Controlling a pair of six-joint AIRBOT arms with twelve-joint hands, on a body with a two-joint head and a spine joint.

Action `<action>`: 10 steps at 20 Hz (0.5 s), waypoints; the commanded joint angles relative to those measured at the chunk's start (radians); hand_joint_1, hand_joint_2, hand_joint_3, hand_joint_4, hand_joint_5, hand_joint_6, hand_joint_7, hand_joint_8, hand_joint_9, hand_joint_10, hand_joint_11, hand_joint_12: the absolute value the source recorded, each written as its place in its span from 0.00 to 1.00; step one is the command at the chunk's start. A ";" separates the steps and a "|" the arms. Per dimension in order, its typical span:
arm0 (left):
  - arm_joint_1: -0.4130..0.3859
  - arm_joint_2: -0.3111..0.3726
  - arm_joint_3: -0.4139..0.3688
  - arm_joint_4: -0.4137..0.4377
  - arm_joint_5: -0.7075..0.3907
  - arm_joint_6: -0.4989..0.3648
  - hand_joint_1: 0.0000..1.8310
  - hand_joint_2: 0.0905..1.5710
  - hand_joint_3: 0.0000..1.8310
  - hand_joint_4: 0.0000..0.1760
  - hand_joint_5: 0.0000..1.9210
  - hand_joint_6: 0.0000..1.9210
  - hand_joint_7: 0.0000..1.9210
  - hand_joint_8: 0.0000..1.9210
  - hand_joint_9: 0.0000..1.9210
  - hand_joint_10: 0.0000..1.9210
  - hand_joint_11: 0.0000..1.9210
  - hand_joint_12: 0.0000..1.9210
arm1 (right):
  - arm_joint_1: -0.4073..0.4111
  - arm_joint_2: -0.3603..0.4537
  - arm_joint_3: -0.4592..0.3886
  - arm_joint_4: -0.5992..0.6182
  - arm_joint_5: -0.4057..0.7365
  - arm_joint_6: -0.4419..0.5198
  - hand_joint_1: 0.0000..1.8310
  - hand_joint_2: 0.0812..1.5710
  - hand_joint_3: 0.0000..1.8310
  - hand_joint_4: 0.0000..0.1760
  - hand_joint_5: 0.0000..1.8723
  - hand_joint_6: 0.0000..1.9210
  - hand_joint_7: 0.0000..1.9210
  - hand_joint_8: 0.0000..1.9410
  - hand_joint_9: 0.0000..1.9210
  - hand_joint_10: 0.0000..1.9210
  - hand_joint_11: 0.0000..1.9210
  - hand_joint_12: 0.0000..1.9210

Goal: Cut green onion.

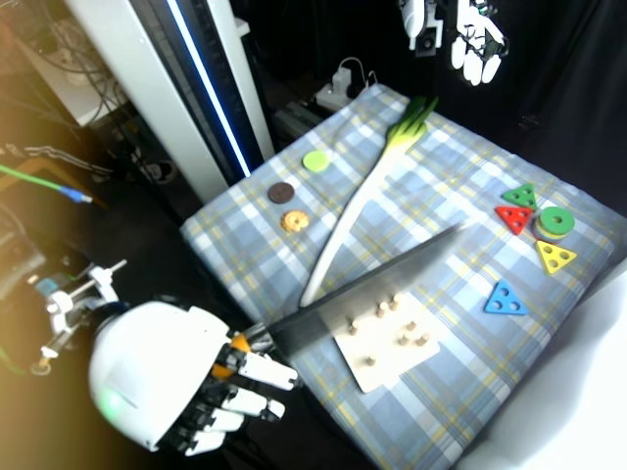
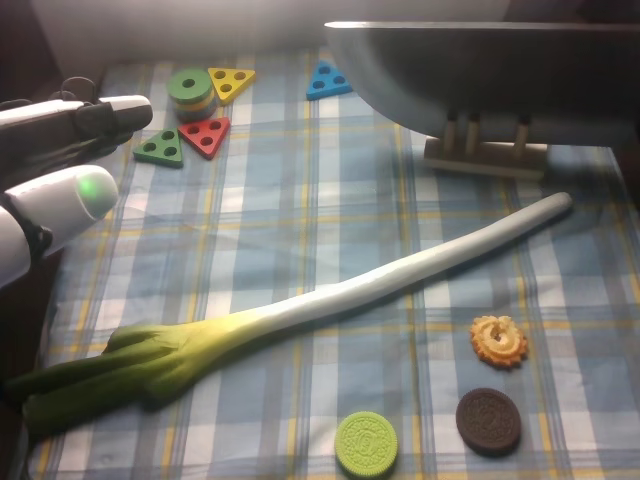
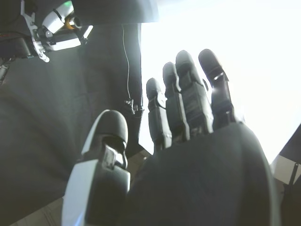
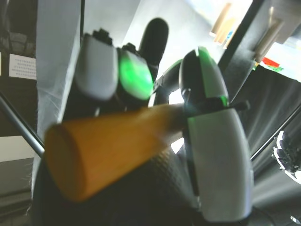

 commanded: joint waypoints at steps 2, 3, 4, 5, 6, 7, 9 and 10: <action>-0.008 -0.004 0.005 -0.003 -0.122 -0.010 0.09 0.92 0.00 0.47 0.24 0.00 0.24 0.00 0.23 0.00 0.00 0.37 | 0.019 0.009 0.005 0.021 0.123 -0.005 0.58 0.83 0.00 0.81 0.51 1.00 0.67 1.00 0.77 1.00 0.80 1.00; -0.008 -0.005 0.005 -0.003 -0.122 -0.010 0.10 0.92 0.00 0.46 0.25 0.00 0.24 0.00 0.23 0.00 0.00 0.37 | 0.021 0.010 0.005 0.021 0.124 -0.005 0.58 0.82 0.00 0.80 0.52 1.00 0.67 1.00 0.77 1.00 0.80 1.00; -0.008 -0.005 0.006 -0.003 -0.122 -0.011 0.09 0.92 0.00 0.48 0.25 0.00 0.24 0.00 0.23 0.00 0.00 0.38 | 0.024 0.011 0.005 0.021 0.127 -0.005 0.57 0.82 0.00 0.78 0.54 1.00 0.68 1.00 0.77 1.00 0.80 1.00; -0.008 -0.006 0.006 -0.003 -0.122 -0.011 0.07 0.92 0.00 0.49 0.24 0.00 0.23 0.00 0.22 0.00 0.00 0.37 | 0.026 0.011 0.004 0.021 0.129 -0.005 0.58 0.82 0.00 0.76 0.54 1.00 0.68 1.00 0.77 1.00 0.80 1.00; -0.008 -0.006 0.006 -0.004 -0.122 -0.011 0.06 0.92 0.00 0.52 0.23 0.00 0.23 0.00 0.22 0.00 0.00 0.37 | 0.027 0.013 0.003 0.021 0.133 -0.005 0.57 0.83 0.00 0.74 0.54 1.00 0.68 1.00 0.77 1.00 0.78 1.00; -0.008 -0.006 0.006 -0.005 -0.122 -0.011 0.05 0.92 0.00 0.57 0.23 0.00 0.22 0.00 0.21 0.00 0.00 0.35 | 0.028 0.015 0.001 0.022 0.140 -0.005 0.56 0.83 0.00 0.73 0.54 1.00 0.69 1.00 0.77 1.00 0.74 1.00; -0.008 -0.006 0.006 -0.005 -0.122 -0.011 0.04 0.93 0.00 0.51 0.23 0.00 0.22 0.00 0.21 0.00 0.00 0.35 | 0.029 0.016 -0.003 0.026 0.149 -0.005 0.61 0.83 0.00 0.67 0.54 1.00 0.70 1.00 0.76 1.00 0.58 1.00; -0.008 -0.006 0.006 -0.005 -0.122 -0.011 0.05 0.93 0.00 0.50 0.23 0.00 0.22 0.00 0.22 0.00 0.00 0.37 | 0.029 0.016 -0.004 0.030 0.154 -0.005 0.61 0.83 0.00 0.65 0.54 1.00 0.69 1.00 0.77 1.00 0.74 1.00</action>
